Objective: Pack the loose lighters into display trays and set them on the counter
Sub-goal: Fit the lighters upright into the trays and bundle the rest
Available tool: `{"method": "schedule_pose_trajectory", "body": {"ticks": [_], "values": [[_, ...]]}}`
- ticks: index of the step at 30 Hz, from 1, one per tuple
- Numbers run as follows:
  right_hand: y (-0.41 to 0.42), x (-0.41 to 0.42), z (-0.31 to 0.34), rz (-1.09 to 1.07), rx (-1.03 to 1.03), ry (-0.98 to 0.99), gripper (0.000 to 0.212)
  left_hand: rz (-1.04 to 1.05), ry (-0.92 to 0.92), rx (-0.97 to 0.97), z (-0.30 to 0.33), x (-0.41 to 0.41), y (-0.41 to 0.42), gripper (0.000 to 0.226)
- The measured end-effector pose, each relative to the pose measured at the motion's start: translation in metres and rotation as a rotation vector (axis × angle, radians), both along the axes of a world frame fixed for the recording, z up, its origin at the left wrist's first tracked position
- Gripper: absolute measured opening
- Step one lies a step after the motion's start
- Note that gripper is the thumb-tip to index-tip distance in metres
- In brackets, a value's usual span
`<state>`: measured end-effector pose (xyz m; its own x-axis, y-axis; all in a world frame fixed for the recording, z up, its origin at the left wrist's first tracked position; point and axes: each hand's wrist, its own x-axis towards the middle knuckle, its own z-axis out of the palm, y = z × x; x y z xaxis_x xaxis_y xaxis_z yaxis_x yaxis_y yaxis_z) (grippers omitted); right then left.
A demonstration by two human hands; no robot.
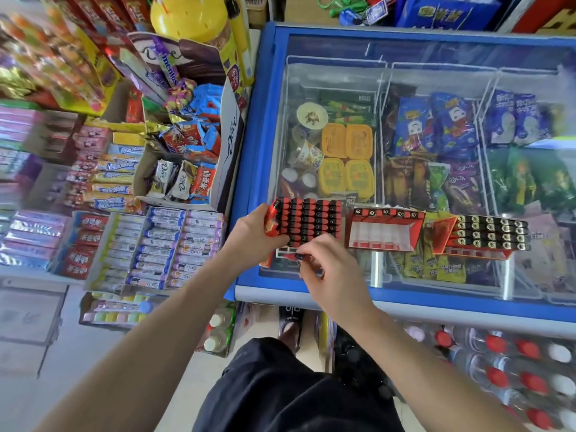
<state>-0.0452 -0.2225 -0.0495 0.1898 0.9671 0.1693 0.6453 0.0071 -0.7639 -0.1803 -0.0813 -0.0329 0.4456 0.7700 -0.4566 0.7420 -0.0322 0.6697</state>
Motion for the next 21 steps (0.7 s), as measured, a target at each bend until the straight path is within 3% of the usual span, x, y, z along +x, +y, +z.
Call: {"method": "schedule_pose_trajectory", "body": {"ticks": [6, 10, 16, 21], "values": [[0.011, -0.011, -0.018, 0.032, -0.031, -0.413, 0.011, -0.036, -0.046, -0.027, -0.003, -0.007, 0.007, 0.031], [0.019, -0.013, -0.029, 0.02, 0.014, -0.567, 0.015, -0.041, -0.066, -0.05, -0.005, -0.011, 0.01, 0.031], [0.02, -0.01, -0.044, 0.052, 0.076, -0.645, 0.023, -0.042, -0.098, -0.098, -0.007, -0.012, 0.012, 0.032], [0.021, -0.009, -0.041, 0.057, 0.077, -0.669, 0.018, -0.043, -0.103, -0.102, -0.009, -0.011, 0.012, 0.031]]}}
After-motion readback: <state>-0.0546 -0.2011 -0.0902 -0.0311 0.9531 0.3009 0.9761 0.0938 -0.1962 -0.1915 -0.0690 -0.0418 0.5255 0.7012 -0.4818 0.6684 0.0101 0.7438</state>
